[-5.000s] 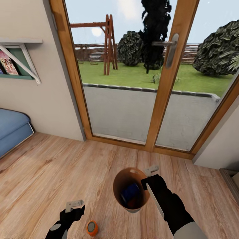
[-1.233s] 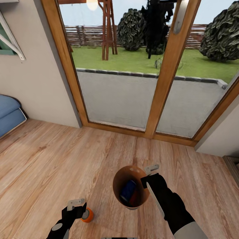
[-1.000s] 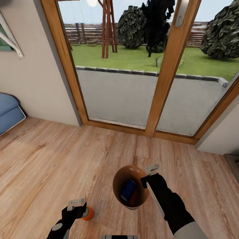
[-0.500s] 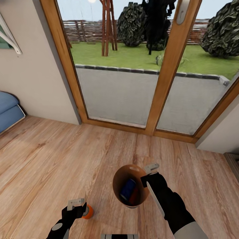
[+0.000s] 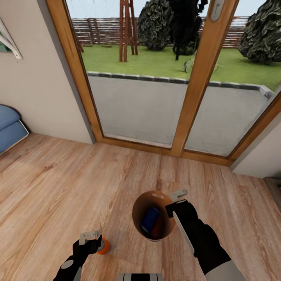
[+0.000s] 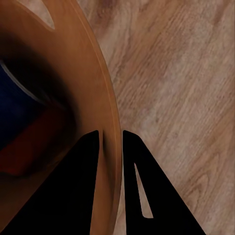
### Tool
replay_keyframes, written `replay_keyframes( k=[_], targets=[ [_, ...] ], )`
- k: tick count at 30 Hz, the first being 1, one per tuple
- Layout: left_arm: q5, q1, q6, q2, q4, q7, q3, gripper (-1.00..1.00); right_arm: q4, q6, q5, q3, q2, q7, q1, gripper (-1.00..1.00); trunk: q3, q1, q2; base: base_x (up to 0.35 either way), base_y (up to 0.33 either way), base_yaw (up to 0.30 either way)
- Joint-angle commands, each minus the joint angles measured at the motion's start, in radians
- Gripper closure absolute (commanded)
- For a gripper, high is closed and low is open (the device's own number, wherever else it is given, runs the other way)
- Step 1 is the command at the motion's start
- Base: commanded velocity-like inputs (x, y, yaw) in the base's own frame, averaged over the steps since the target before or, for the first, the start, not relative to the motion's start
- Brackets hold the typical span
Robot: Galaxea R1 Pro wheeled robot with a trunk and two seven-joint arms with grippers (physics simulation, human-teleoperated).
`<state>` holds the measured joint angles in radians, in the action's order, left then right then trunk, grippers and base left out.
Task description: Put the three can of soda from the living room inside the tash can in the kitchen.
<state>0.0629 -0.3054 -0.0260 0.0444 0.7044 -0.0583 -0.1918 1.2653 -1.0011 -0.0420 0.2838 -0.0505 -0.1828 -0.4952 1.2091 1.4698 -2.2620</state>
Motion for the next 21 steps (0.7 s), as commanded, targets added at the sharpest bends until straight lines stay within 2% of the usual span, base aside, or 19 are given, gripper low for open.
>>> replay_keyframes(
  k=[1, 12, 21],
  targets=[
    [0.0, 0.0, 0.0, 0.0, 0.001, 0.0, 0.0, -1.0, 0.002, 0.0, 0.01, 0.0, 0.0, 0.005, 0.0, 1.0, 0.002, 0.0, 0.0, 0.0, 0.0, 0.0],
    [0.0, 0.0, 0.0, 0.005, 0.003, 0.001, 0.0, -1.0, 0.061, -0.006, 0.008, 0.0, 0.0, 0.005, 0.0, 1.0, 0.02, 0.0, 0.0, 0.0, 0.0, 0.0],
    [0.0, 0.0, 0.0, 0.005, 0.002, 0.001, 0.0, -1.0, 0.069, -0.007, 0.007, 0.0, 0.0, 0.005, 0.0, 1.0, 0.034, 0.0, 0.0, 0.0, 0.0, 0.0]
  ],
)
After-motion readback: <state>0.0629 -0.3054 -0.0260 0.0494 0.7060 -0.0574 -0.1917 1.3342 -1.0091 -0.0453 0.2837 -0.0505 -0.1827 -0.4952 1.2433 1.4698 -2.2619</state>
